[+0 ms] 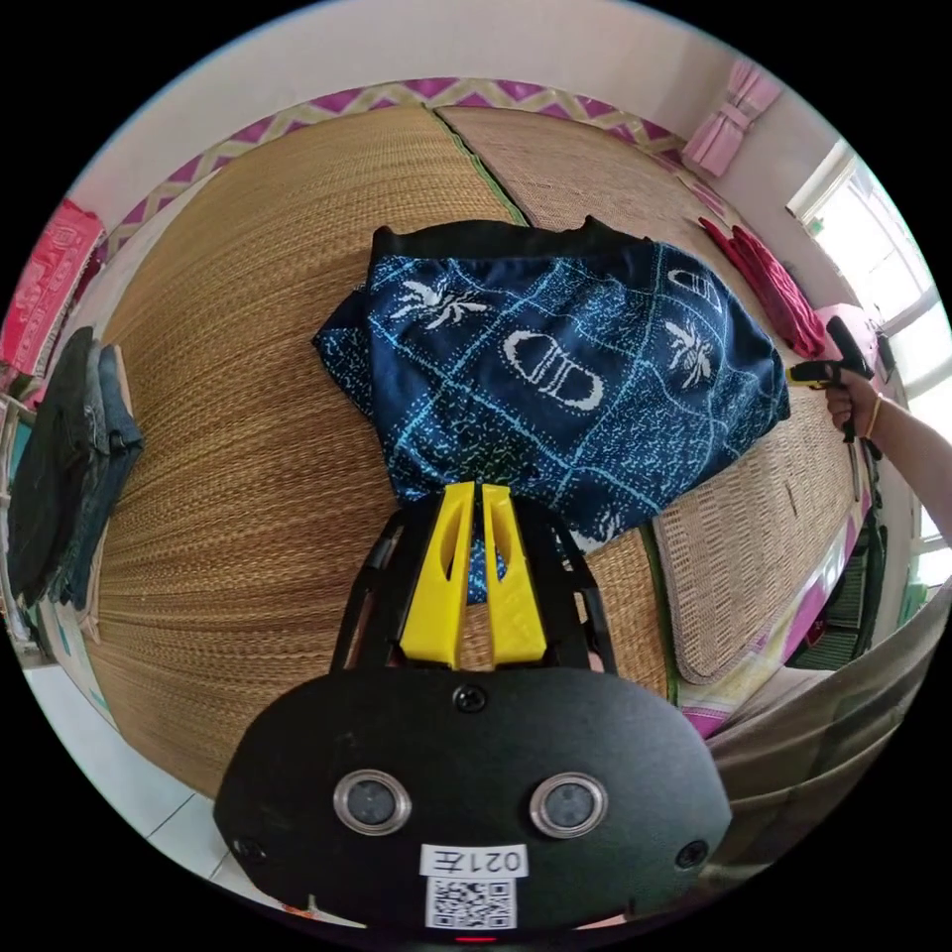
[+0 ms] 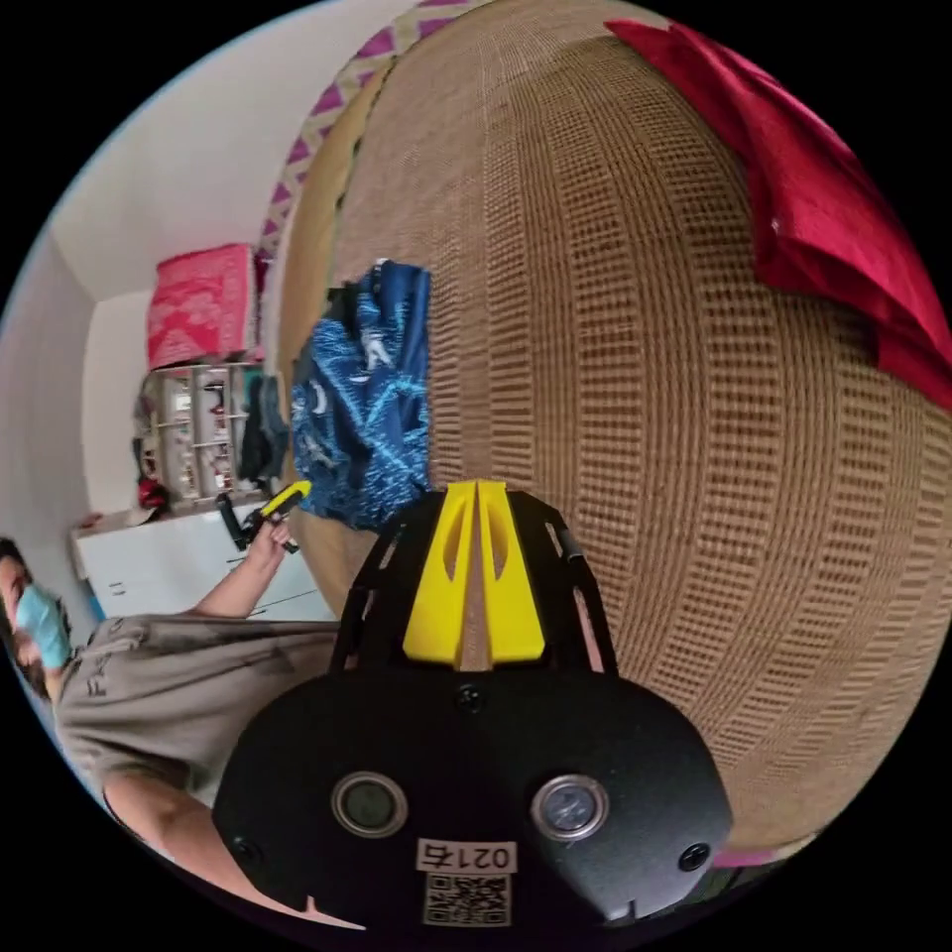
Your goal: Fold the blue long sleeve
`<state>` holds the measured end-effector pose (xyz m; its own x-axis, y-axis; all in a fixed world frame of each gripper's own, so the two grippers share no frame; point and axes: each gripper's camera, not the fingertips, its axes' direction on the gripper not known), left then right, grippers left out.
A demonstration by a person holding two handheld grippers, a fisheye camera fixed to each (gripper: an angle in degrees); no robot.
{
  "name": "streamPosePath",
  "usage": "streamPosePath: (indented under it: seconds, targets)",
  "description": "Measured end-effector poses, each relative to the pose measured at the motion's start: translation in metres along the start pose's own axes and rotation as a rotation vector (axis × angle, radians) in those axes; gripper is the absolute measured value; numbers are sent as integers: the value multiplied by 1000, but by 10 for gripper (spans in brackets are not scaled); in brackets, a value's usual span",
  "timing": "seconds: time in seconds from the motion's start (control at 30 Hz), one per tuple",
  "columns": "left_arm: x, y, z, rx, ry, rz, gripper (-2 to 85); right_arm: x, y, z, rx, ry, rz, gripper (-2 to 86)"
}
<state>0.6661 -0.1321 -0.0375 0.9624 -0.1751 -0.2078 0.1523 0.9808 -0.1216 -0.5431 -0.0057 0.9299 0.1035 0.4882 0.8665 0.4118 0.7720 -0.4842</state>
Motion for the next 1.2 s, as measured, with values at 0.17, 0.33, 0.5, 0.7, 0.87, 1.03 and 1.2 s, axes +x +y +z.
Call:
streamPosePath:
  seconds: [0.17, 0.33, 0.5, 0.7, 0.87, 1.03, 1.2]
  targets:
    - [15, 22, -50, 115, 74, 16, -6, -47, 13, 29, -29, 137, -162, 80]
    - [21, 36, -48, 107, 6, -93, 29, -59, 7, 79, -119, 148, -219, 85]
    - [16, 69, -34, 7, -65, -180, 48, -72, 16, 96, -162, 193, -314, 24]
    - [24, 32, -10, -39, -125, -31, 0, -100, 10, 83, -142, 297, -437, 1]
    - [-6, -48, 7, -22, -86, -45, -9, -116, -21, 89, -138, 376, -490, -2]
    - [-2, -38, 17, -104, -95, 36, -10, -107, -12, 114, -245, 327, -448, 7]
    - [-19, 42, 0, -94, -46, 8, -8, -73, 40, 110, -213, 214, -286, 48]
